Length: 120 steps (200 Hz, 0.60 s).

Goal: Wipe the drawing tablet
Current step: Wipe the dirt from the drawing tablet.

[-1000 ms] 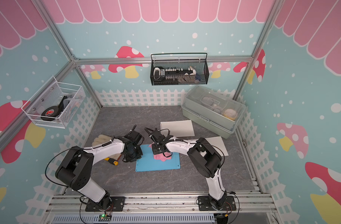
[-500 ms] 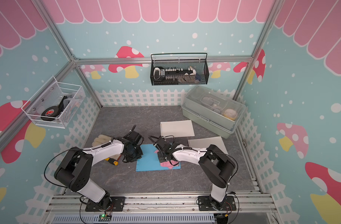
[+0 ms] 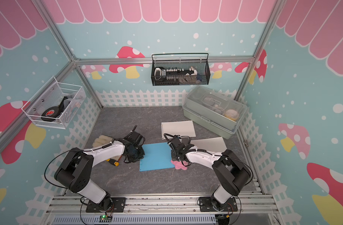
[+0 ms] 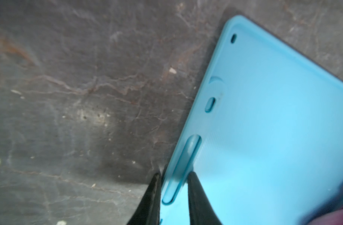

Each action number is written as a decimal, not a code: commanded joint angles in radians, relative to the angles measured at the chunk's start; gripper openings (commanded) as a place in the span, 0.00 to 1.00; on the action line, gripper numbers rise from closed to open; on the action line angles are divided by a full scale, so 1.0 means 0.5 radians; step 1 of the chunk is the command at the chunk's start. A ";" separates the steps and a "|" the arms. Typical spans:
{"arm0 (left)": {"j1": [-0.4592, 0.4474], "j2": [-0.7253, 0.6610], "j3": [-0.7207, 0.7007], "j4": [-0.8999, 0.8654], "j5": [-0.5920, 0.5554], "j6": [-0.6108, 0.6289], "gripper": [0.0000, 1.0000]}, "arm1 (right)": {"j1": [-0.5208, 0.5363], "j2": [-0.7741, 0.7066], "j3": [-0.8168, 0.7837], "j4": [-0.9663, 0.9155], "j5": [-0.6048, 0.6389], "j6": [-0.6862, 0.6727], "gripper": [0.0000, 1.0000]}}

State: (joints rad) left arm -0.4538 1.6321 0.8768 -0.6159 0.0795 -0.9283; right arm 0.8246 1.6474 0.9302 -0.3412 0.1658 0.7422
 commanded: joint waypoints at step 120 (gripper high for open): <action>-0.007 0.175 -0.150 -0.017 0.042 0.108 0.26 | 0.031 0.773 0.911 0.132 -0.708 0.227 0.00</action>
State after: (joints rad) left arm -0.4530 1.6238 0.8711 -0.5980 0.0887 -0.9047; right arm 0.7578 1.8771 1.1969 -0.3141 -0.0856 0.8234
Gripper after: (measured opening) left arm 0.260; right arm 0.060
